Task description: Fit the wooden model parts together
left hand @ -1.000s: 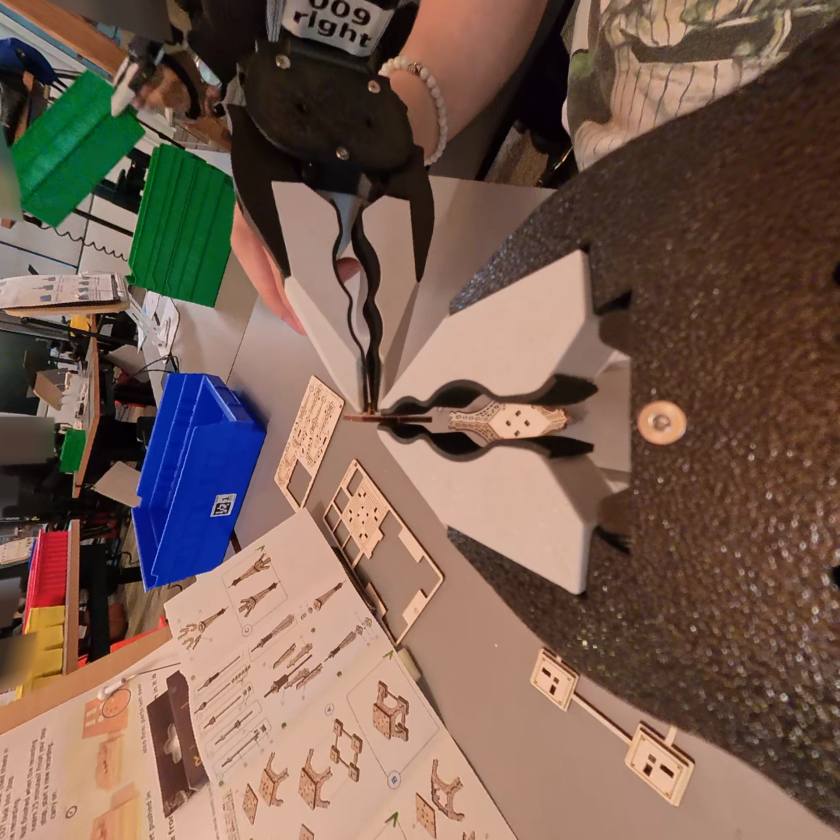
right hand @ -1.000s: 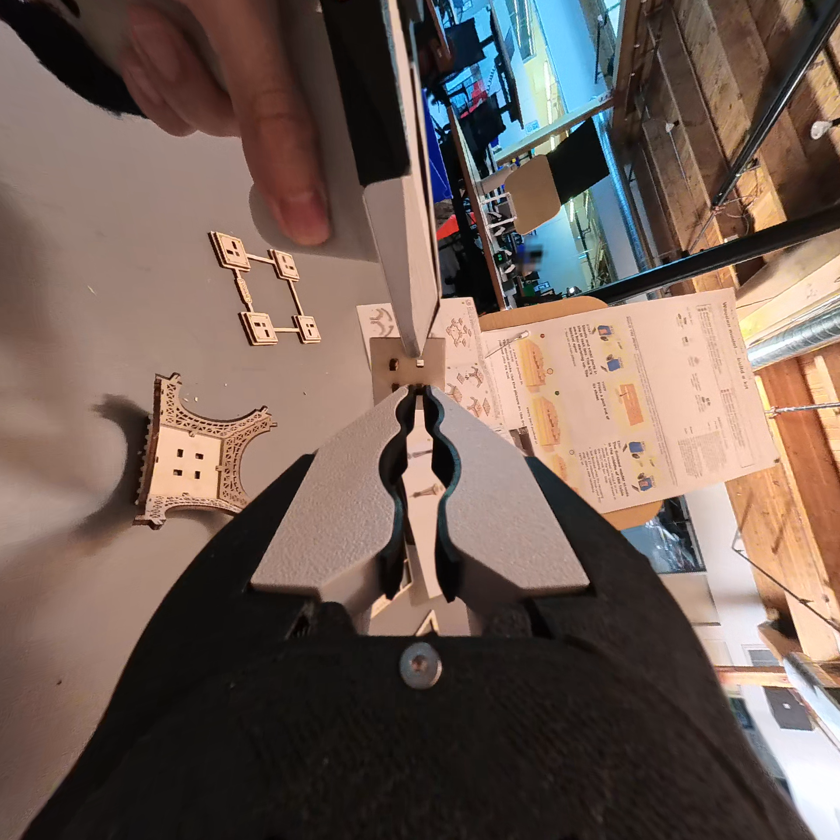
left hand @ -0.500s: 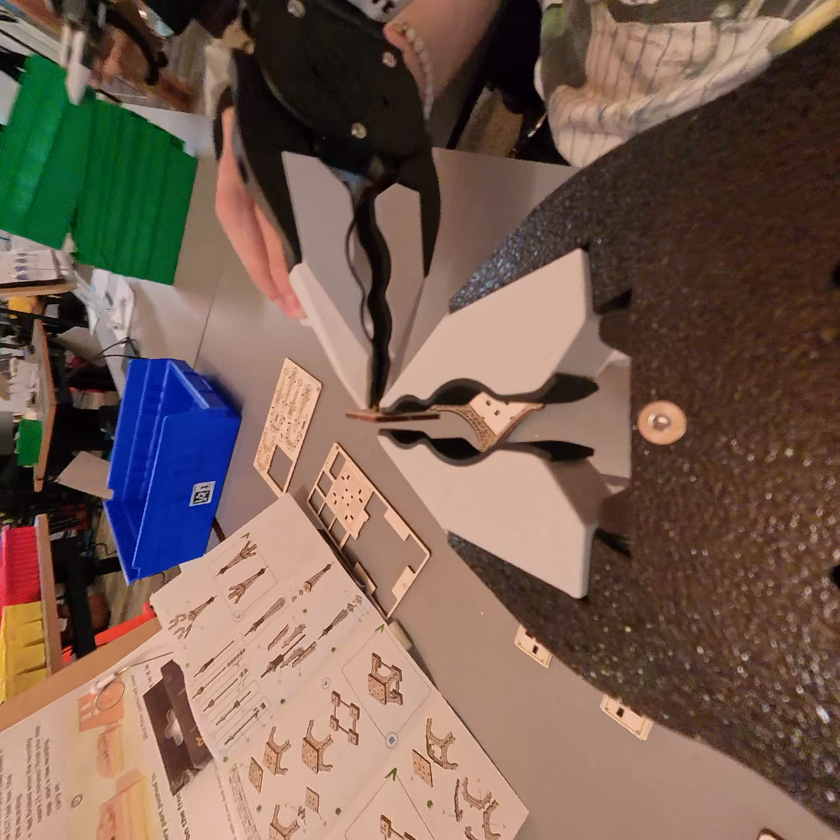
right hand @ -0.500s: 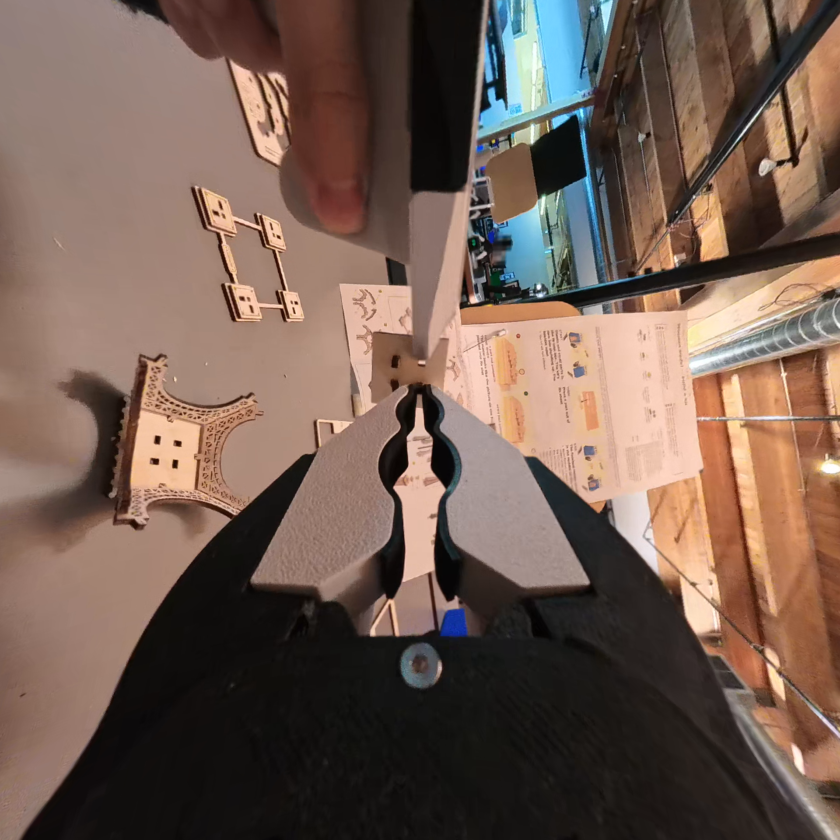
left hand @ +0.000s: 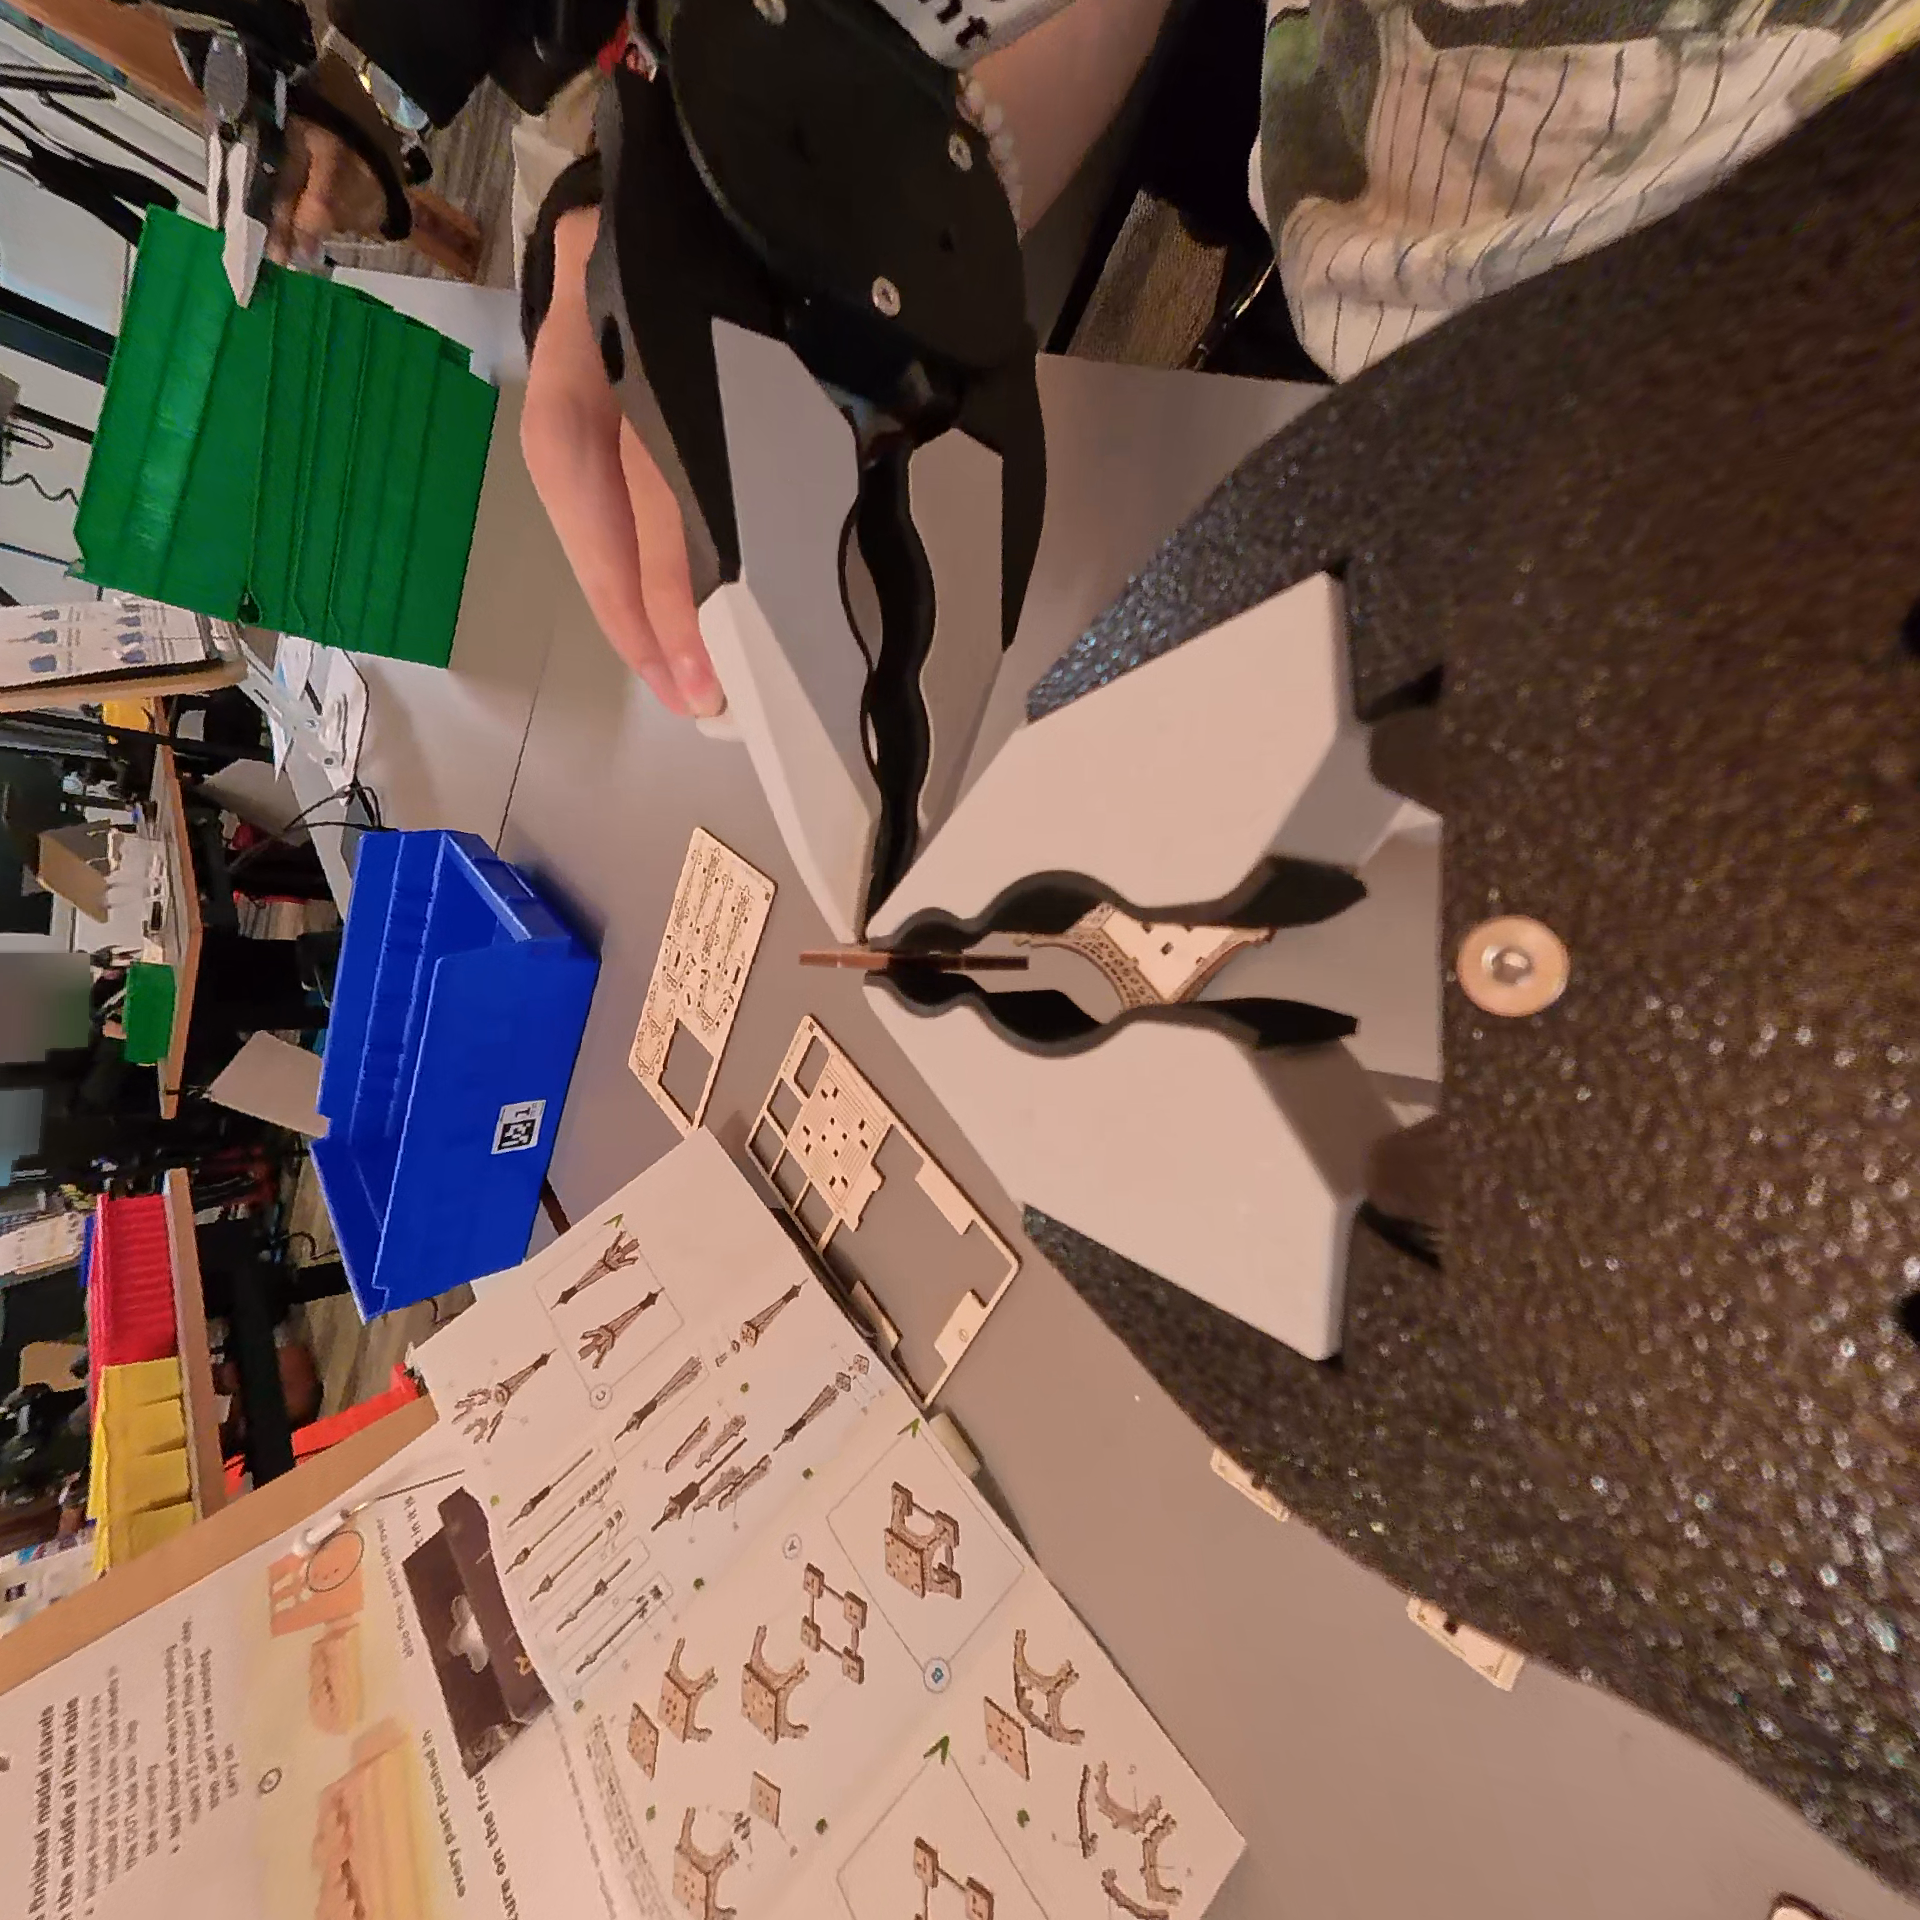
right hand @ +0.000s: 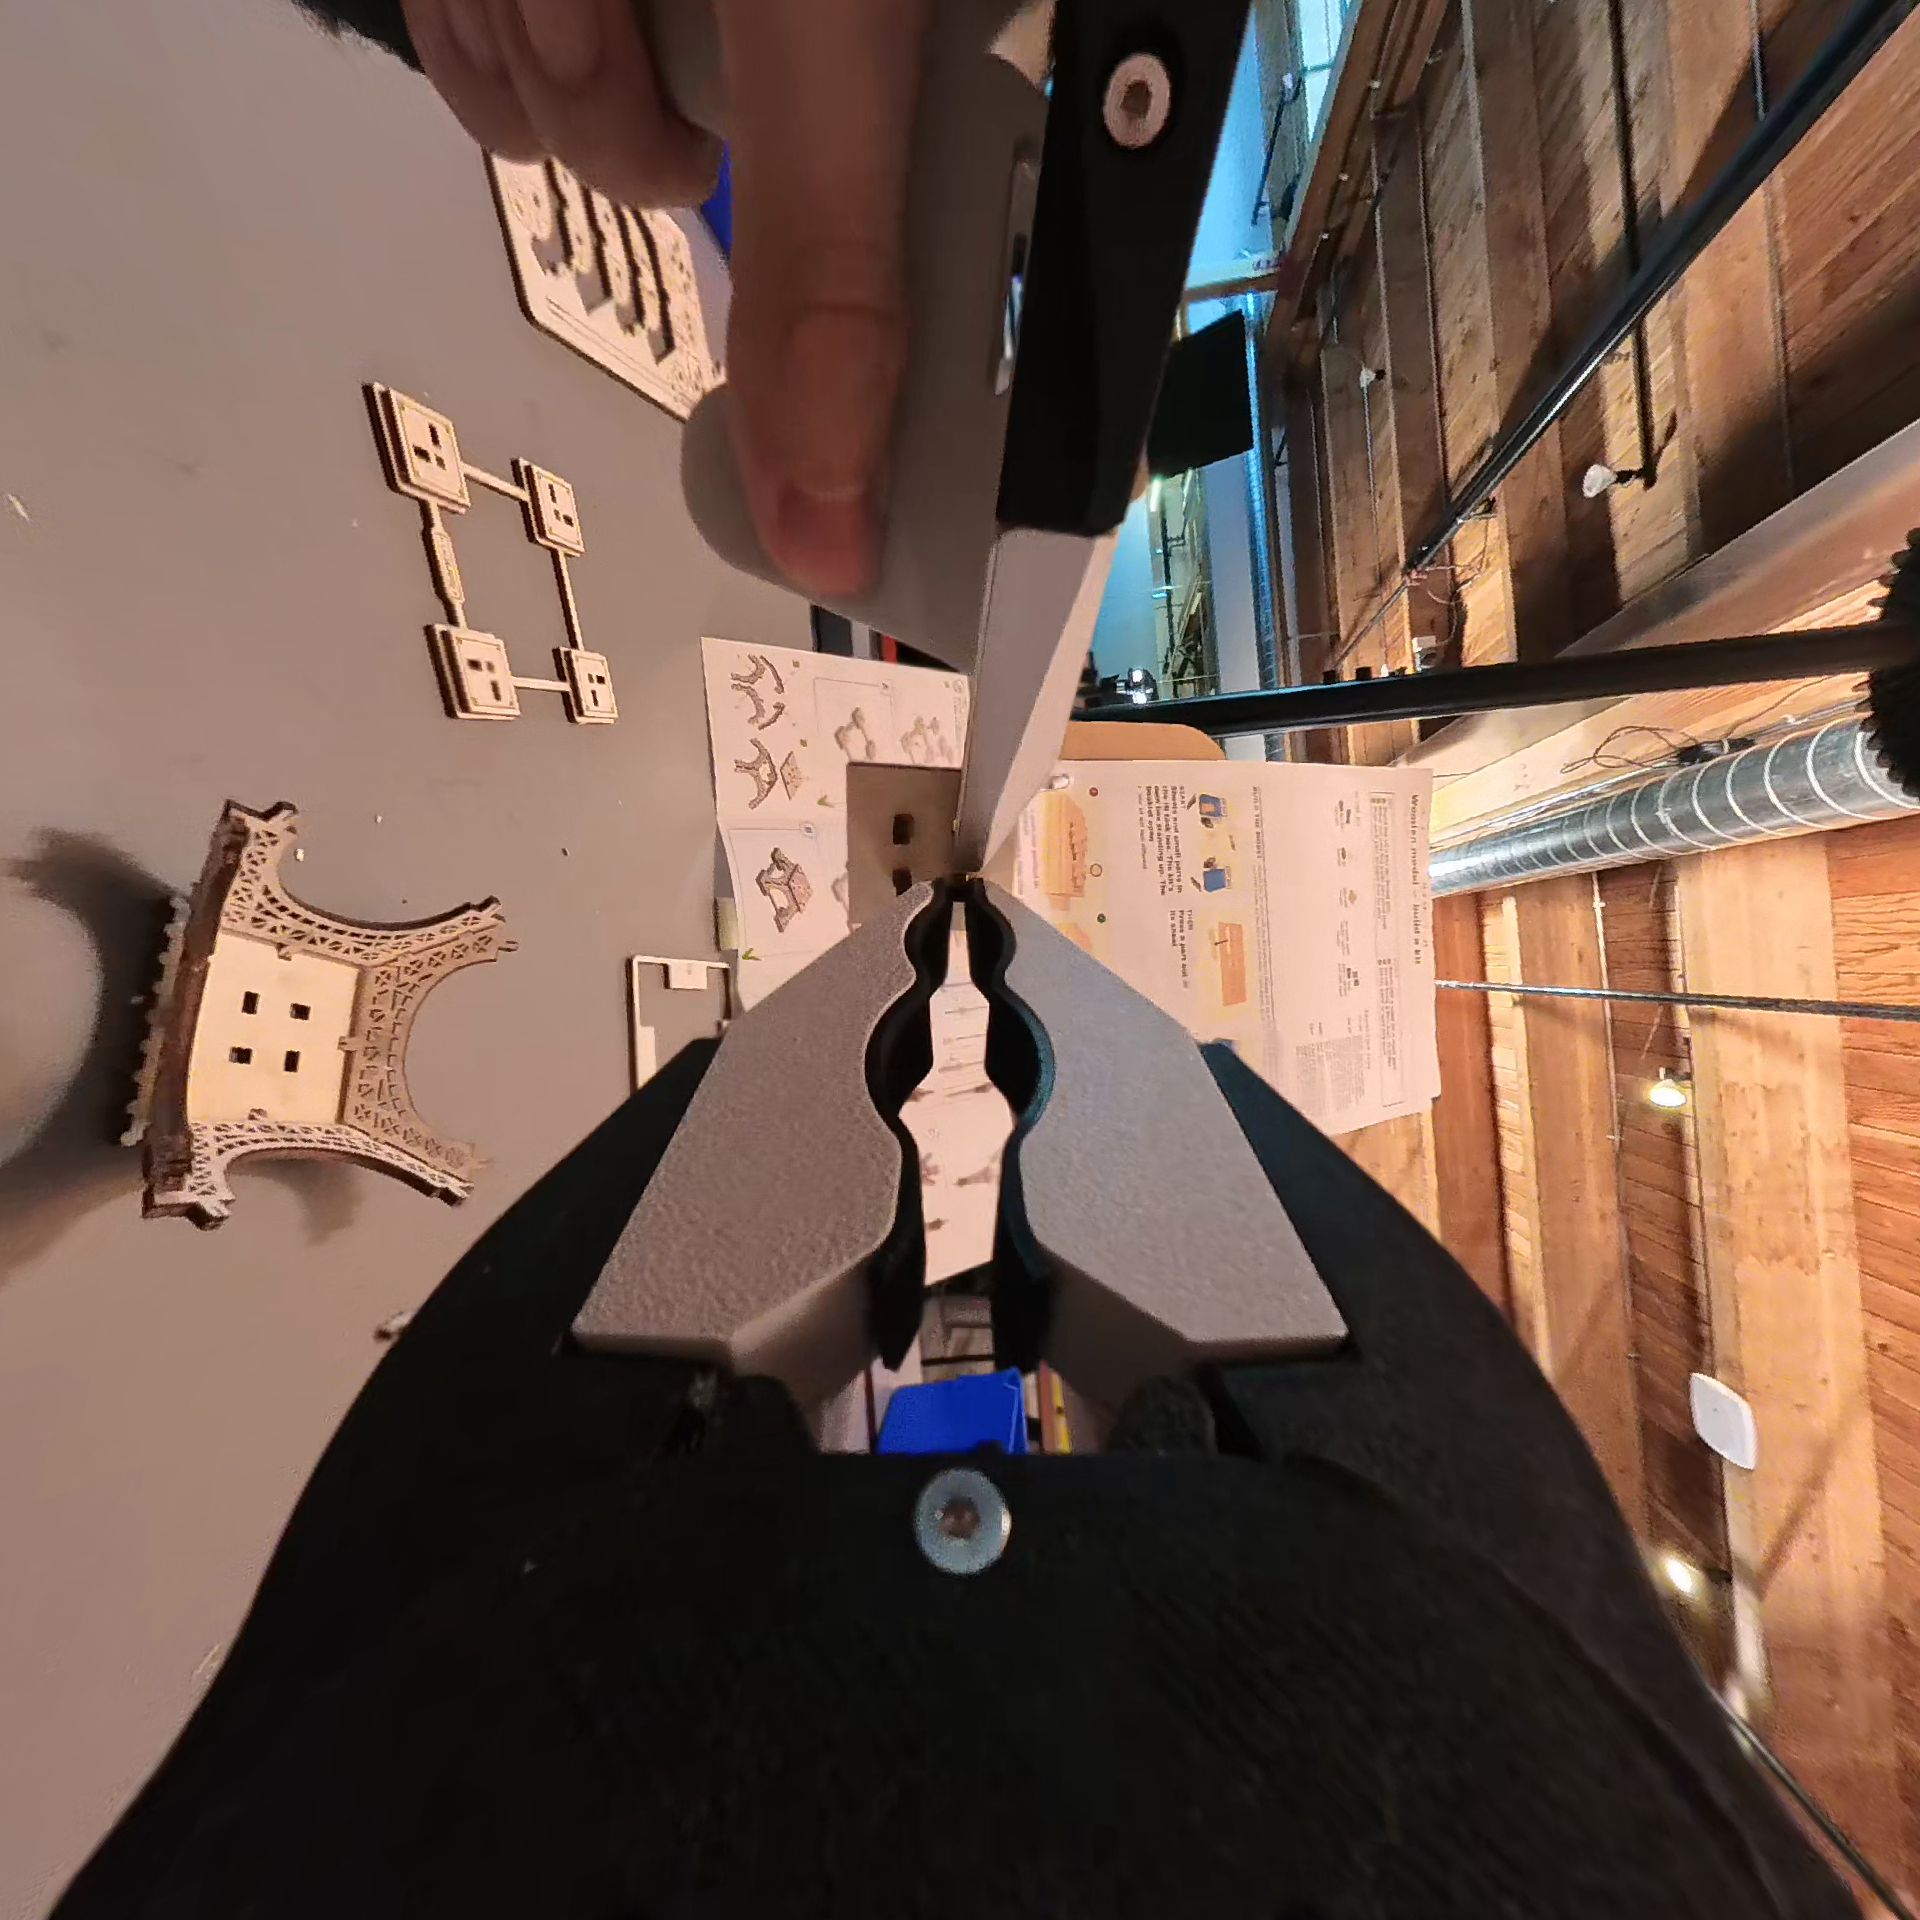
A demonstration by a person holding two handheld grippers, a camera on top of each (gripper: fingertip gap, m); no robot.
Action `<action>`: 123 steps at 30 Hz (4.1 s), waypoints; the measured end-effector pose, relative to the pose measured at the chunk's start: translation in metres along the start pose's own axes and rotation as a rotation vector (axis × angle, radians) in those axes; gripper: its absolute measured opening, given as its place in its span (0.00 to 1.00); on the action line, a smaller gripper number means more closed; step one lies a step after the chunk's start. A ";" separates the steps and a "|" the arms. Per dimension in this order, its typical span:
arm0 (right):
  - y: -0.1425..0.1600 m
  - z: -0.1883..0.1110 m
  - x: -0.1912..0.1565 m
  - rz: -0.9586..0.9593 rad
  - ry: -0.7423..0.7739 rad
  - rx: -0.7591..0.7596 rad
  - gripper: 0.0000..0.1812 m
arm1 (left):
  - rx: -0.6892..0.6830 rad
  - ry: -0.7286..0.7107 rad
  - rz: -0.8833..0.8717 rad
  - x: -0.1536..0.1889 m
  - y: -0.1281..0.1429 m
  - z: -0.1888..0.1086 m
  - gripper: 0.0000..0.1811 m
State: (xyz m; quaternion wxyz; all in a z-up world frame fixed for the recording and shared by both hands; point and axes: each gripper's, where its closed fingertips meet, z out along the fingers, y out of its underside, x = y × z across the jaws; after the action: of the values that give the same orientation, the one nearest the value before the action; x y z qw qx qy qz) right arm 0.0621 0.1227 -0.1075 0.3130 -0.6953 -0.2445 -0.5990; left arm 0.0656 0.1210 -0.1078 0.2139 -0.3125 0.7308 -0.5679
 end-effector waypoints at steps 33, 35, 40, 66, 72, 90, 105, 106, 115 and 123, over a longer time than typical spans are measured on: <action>0.005 0.003 0.000 0.016 -0.104 -0.004 0.00 | 0.012 -0.029 0.006 -0.005 -0.001 0.002 0.00; 0.004 0.004 0.000 -0.033 -0.089 -0.015 0.00 | 0.017 -0.027 -0.003 -0.006 -0.001 0.001 0.00; 0.005 0.004 0.002 0.060 -0.141 0.021 0.01 | 0.029 -0.026 -0.012 -0.006 -0.002 0.002 0.00; -0.006 -0.003 0.009 0.053 -0.039 0.134 0.01 | 0.057 0.033 -0.102 -0.004 -0.009 -0.006 0.00; -0.004 -0.002 0.007 0.037 -0.047 0.126 0.00 | 0.041 0.041 -0.100 -0.002 -0.007 -0.004 0.00; -0.005 0.001 0.001 -0.114 -0.112 0.083 0.00 | 0.011 0.009 -0.068 -0.006 -0.003 -0.006 0.00; 0.001 0.003 0.000 -0.117 -0.134 0.049 0.00 | 0.025 0.016 -0.079 -0.007 -0.001 0.000 0.00; 0.002 0.003 0.001 -0.083 -0.148 0.053 0.00 | 0.028 0.015 -0.078 -0.006 -0.001 0.000 0.00; 0.001 0.002 0.000 -0.171 -0.092 0.043 0.00 | 0.043 0.016 -0.090 -0.006 -0.004 0.000 0.00; 0.003 0.000 0.003 -0.032 -0.153 0.036 0.00 | 0.024 0.004 -0.042 -0.004 -0.002 0.003 0.00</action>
State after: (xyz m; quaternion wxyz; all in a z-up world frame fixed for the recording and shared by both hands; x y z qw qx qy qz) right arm 0.0648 0.1200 -0.1054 0.2962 -0.7295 -0.2894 -0.5444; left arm 0.0708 0.1214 -0.1064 0.2041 -0.3239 0.7177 -0.5816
